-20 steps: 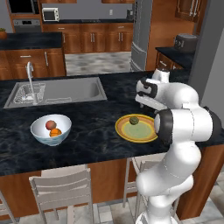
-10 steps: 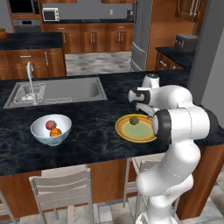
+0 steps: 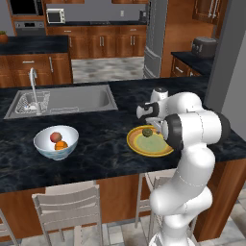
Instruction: Take the fruits from the plate on the dining counter and place two fruits in each bowl.
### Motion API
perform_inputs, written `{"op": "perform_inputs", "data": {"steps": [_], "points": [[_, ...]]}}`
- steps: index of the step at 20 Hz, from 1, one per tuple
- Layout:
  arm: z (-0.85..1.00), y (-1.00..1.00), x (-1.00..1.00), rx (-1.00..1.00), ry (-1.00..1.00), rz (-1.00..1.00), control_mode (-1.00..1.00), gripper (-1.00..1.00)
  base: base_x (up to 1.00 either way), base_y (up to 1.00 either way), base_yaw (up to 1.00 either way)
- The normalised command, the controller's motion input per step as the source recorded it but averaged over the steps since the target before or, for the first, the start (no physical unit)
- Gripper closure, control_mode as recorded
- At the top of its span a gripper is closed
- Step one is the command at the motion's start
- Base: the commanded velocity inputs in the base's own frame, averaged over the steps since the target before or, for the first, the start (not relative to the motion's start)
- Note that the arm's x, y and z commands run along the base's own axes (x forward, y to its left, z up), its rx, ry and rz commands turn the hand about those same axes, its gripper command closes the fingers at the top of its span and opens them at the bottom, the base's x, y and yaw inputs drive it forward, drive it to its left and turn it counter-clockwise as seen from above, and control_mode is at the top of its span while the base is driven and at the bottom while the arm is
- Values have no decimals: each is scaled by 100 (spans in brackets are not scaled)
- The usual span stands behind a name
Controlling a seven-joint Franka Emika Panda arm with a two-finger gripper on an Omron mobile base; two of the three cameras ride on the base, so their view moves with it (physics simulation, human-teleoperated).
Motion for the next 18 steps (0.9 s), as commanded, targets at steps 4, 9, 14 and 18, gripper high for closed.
{"op": "perform_inputs", "data": {"steps": [4,9,14,18], "points": [[-28,2,20,6,0,-1,-100,-100,0,0,0],[-18,0,21,15,0,0,-100,-100,0,0,0],[-19,0,21,8,0,0,-100,-100,0,0,0],[-16,0,16,1,0,0,-100,-100,0,0,0]]}}
